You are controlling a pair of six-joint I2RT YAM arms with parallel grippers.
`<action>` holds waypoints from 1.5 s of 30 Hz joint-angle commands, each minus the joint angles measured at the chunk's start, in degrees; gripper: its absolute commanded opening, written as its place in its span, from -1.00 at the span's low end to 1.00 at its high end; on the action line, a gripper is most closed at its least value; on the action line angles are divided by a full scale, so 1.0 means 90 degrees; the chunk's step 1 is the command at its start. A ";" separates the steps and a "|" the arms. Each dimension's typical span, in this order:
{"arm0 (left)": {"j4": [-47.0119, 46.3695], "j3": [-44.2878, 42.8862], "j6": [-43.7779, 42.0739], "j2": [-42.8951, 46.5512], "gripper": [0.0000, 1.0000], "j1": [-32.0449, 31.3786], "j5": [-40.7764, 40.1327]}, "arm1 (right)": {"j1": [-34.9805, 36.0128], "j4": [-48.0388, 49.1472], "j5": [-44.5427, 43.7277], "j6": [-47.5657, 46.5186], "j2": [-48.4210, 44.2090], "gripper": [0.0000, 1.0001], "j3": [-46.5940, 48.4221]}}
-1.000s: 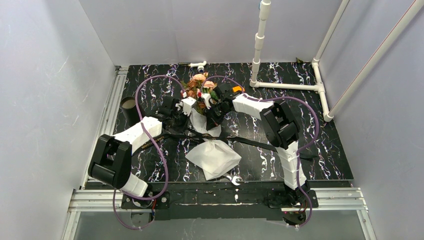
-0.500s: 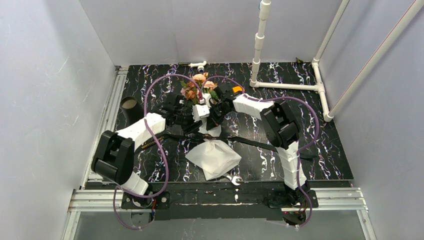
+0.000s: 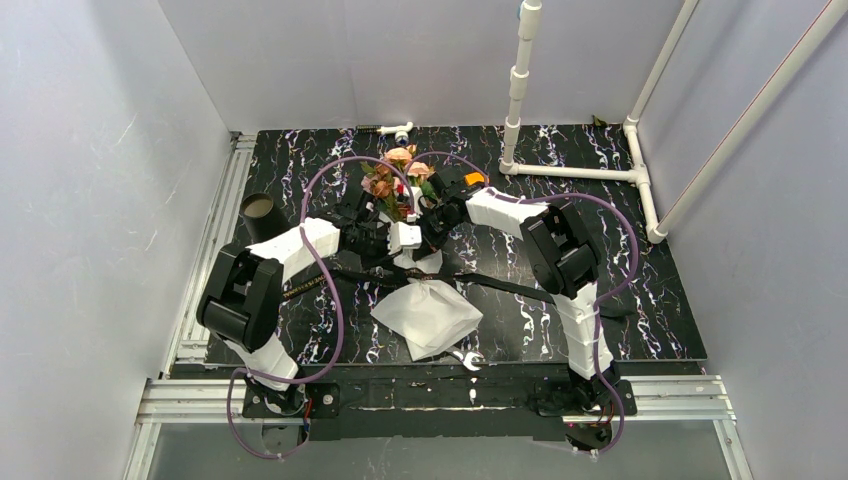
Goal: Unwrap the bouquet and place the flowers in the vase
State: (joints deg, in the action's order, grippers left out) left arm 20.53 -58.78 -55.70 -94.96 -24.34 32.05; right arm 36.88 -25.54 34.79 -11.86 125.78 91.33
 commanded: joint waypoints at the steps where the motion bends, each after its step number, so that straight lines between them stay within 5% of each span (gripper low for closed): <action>1: -0.0259 0.0070 0.1010 0.0273 -1.00 0.0086 -0.0498 | -0.0165 -0.0941 -0.1772 -0.0448 0.0793 -0.97 -0.0564; 8: -0.1010 0.0571 0.3104 0.0839 -1.00 0.0613 -0.1724 | -0.0216 -0.0932 -0.1773 -0.0459 0.0763 -0.97 -0.0615; 12: -0.1196 0.0869 0.3309 0.1088 -1.00 0.0623 -0.3019 | -0.0231 -0.0932 -0.1768 -0.0470 0.0751 -0.97 -0.0631; 14: -0.1127 0.0946 0.3088 0.1221 -0.94 0.0616 -0.2873 | -0.0231 -0.0932 -0.1751 -0.0470 0.0752 -0.97 -0.0635; 17: -0.0944 0.1064 0.2426 0.1560 0.13 0.0618 -0.1730 | -0.0233 -0.0932 -0.1731 -0.0460 0.0770 -0.97 -0.0632; 21: -0.0755 0.1115 0.1211 0.1719 0.39 0.0530 -0.0326 | -0.0231 -0.0917 -0.1717 -0.0434 0.0781 -0.97 -0.0619; 28: -0.0357 0.0493 0.0292 0.0788 0.12 0.0073 0.0025 | -0.0231 -0.0912 -0.1723 -0.0411 0.0791 -0.97 -0.0587; 41: 0.0213 0.0101 -0.0007 -0.0350 -0.14 0.0019 -0.1259 | -0.0258 -0.0893 -0.1752 -0.0431 0.0714 -0.97 -0.0711; 43: 0.0389 0.0163 -0.0014 -0.0349 -0.39 0.0132 -0.1392 | -0.0269 -0.0888 -0.1751 -0.0431 0.0696 -0.97 -0.0724; 45: 0.0433 0.0204 0.0257 -0.0281 -0.90 0.0276 -0.1534 | -0.0285 -0.0883 -0.1756 -0.0435 0.0676 -0.97 -0.0746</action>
State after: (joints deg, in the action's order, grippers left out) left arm 18.79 -57.36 -54.17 -98.06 -23.97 22.85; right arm 36.51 -24.45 35.40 -11.73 125.45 90.17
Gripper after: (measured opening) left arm 0.201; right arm 0.029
